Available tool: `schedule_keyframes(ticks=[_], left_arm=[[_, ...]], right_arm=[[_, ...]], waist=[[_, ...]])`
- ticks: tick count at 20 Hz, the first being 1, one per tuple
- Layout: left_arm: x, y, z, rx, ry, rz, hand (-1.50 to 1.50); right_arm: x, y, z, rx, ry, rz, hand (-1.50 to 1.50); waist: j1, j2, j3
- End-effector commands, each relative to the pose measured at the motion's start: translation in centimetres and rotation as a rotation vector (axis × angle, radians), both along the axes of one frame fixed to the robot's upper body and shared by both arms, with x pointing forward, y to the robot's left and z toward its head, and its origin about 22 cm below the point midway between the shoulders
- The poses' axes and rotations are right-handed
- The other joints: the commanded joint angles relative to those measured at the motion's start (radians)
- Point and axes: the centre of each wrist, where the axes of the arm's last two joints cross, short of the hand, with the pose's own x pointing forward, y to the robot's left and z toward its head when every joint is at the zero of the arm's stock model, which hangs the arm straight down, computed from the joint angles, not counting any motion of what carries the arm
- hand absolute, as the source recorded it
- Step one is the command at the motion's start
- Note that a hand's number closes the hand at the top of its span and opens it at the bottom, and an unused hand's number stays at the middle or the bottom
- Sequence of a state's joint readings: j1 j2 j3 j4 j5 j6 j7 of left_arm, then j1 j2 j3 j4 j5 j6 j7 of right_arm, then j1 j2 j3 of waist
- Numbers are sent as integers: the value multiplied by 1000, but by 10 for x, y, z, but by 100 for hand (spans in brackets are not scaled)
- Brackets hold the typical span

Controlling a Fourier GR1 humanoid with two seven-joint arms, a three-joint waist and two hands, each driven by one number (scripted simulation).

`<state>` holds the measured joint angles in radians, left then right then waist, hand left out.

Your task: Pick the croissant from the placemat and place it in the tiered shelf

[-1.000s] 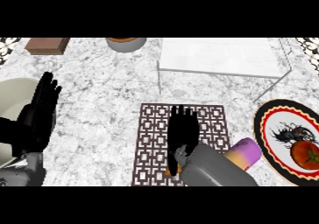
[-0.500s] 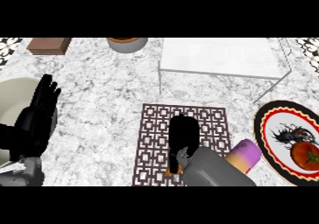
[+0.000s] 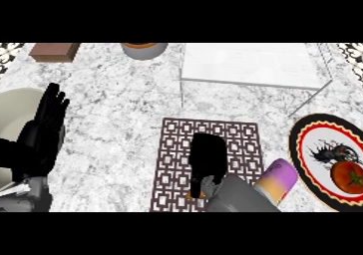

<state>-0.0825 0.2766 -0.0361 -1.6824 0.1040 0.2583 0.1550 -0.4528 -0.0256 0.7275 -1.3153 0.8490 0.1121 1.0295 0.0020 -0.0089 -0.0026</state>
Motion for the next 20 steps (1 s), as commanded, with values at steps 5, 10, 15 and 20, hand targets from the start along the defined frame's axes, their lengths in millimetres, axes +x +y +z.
schedule_keyframes(ticks=[5,10,15,20], left_arm=[[8,-11,1,-4,7,-31,0],[3,-4,-2,2,16,-8,0],[5,8,-4,14,25,27,0],[-4,1,-11,7,9,26,0]], right_arm=[[-15,20,39,201,-77,-51,150],[-22,11,104,404,-287,-109,150],[-32,-3,164,532,-492,-212,150],[-23,-13,204,412,-606,-325,150]], waist=[[5,9,3],[-3,3,3],[-22,-5,1],[-13,-2,1]])
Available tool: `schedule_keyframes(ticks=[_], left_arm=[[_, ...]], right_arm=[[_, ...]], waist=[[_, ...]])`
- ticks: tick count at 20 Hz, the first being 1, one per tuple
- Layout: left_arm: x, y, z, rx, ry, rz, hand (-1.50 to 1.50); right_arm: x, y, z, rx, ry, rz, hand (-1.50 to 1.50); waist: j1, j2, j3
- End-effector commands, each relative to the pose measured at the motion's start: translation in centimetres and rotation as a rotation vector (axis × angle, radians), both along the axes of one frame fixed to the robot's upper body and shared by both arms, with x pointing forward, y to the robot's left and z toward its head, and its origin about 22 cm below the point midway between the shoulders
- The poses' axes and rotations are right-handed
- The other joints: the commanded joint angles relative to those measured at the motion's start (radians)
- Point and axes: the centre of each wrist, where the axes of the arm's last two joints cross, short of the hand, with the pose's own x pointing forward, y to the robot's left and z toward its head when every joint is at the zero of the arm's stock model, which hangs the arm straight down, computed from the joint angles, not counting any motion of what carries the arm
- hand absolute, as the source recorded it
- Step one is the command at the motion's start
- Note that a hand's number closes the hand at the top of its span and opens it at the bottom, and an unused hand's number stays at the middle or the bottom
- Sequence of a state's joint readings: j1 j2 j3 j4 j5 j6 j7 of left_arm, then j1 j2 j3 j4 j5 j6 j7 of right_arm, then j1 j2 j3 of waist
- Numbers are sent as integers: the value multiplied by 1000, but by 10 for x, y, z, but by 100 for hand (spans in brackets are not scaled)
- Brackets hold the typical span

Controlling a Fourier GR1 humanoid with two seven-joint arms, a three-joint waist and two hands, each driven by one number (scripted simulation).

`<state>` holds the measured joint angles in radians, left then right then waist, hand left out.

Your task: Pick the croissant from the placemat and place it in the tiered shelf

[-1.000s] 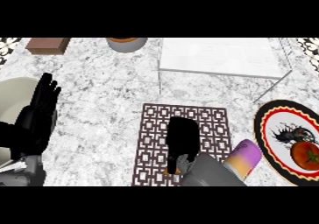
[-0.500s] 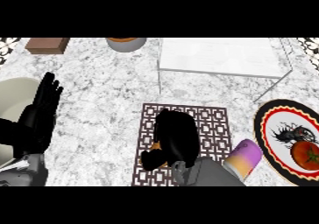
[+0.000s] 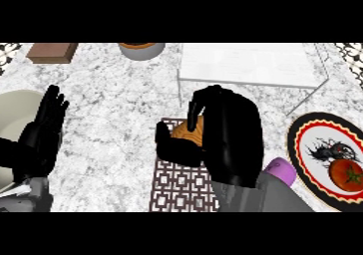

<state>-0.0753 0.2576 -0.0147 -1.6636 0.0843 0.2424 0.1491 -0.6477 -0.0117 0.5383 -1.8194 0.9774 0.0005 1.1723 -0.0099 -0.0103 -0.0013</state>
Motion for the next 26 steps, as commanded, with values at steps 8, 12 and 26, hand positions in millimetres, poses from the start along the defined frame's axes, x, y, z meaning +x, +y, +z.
schedule_keyframes(ticks=[8,12,26], left_arm=[[1,-11,7,-6,-12,-10,0],[-4,-1,-3,-4,-18,-15,0],[4,-6,3,-1,-11,-23,0]], right_arm=[[20,-26,46,13,-15,-293,150],[48,-44,56,20,-28,-312,150],[132,-92,-10,78,-135,-371,150]], waist=[[9,8,1],[16,11,1],[23,14,1]])
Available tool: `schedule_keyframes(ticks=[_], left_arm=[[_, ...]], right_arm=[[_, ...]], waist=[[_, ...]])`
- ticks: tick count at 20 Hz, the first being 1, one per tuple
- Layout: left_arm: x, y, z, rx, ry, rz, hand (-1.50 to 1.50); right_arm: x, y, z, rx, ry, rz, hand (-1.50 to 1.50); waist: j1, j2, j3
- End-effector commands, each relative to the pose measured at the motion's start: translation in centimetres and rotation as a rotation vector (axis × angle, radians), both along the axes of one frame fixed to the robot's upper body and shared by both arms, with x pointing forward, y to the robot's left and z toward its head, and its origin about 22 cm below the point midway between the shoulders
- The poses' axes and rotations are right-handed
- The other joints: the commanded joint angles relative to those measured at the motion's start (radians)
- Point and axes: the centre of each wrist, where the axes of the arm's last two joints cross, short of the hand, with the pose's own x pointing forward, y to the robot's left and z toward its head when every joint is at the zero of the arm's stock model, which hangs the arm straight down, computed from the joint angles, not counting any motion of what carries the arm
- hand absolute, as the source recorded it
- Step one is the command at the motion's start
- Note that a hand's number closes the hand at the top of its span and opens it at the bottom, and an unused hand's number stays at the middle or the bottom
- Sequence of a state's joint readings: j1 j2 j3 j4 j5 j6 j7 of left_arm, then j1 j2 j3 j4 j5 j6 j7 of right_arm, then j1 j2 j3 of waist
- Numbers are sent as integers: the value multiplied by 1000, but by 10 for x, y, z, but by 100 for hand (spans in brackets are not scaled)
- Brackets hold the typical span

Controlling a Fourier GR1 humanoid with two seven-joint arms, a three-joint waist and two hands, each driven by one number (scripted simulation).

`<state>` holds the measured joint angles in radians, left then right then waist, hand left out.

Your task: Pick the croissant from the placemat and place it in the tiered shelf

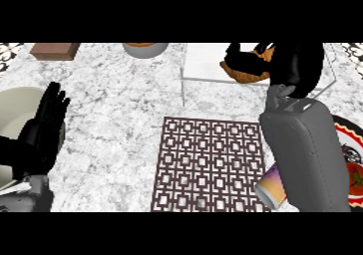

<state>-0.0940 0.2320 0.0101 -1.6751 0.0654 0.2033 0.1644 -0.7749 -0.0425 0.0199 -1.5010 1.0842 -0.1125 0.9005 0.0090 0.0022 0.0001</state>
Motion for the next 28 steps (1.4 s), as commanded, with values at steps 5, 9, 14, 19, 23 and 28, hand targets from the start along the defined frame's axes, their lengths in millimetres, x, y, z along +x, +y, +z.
schedule_keyframes(ticks=[5,9,14,19,23,28], left_arm=[[1,-17,3,-3,-16,4,0],[-1,-6,-7,-12,5,-11,0],[-9,1,-5,-10,6,-10,0],[5,4,0,6,1,-1,0],[6,8,-8,-7,-12,3,0],[1,10,5,-5,2,3,0]], right_arm=[[37,-18,-32,10,-29,-3,150],[62,-13,-45,-50,21,-14,150],[74,-32,-59,162,-48,-55,-150],[86,-38,-55,167,6,11,-150],[94,-55,-44,220,-46,46,-150],[81,-56,-29,267,-169,92,-150]], waist=[[-1,-1,0],[9,2,0],[13,4,0],[4,1,0],[5,2,0],[-7,-4,0]])
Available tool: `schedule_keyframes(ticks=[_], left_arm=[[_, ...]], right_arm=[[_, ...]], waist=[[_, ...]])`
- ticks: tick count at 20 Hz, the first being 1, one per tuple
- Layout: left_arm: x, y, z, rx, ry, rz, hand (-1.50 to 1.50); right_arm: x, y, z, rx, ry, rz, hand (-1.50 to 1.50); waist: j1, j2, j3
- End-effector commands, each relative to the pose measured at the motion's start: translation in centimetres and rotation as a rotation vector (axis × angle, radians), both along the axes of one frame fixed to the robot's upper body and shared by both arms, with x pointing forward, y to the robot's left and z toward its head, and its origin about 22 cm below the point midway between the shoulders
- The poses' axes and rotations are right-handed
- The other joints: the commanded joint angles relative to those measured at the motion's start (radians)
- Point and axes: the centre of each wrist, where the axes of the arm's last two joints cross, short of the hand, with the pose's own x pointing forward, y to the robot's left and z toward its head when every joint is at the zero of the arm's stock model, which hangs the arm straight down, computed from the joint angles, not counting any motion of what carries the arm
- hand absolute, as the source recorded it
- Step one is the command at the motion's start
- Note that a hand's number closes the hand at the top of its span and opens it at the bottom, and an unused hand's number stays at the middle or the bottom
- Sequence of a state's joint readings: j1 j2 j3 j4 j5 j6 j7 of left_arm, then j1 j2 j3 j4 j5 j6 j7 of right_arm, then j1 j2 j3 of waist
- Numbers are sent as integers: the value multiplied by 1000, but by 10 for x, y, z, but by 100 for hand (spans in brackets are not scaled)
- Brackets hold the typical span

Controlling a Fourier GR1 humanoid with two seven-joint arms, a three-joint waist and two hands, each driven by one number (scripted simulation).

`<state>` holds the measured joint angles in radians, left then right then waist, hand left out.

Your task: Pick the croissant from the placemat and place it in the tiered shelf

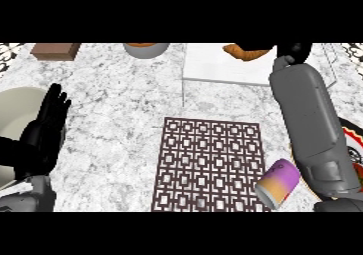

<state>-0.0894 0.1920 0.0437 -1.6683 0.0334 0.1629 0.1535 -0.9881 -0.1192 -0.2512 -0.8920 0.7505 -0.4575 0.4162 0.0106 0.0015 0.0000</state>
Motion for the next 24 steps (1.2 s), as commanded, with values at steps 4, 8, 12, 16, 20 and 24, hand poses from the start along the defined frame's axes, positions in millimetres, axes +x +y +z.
schedule_keyframes(ticks=[4,8,12,16,20,24], left_arm=[[-7,3,-3,2,-4,15,0],[-13,-1,1,4,1,29,0],[-2,-1,1,4,-2,39,0],[-6,12,11,10,12,50,0],[-19,19,-3,-11,15,39,0],[-5,1,-9,3,-1,29,0]], right_arm=[[-24,-21,30,104,-154,-21,-150],[-36,-49,33,132,-159,-149,-150],[-67,-74,47,208,-140,-229,-150],[-110,-120,72,200,-137,-253,-150],[-160,-148,69,207,-110,-228,-150],[-194,-175,56,221,-114,-196,-150]], waist=[[-20,-8,0],[-17,-7,0],[-34,-10,0],[-35,-11,0],[-31,-9,0],[-29,-5,0]])
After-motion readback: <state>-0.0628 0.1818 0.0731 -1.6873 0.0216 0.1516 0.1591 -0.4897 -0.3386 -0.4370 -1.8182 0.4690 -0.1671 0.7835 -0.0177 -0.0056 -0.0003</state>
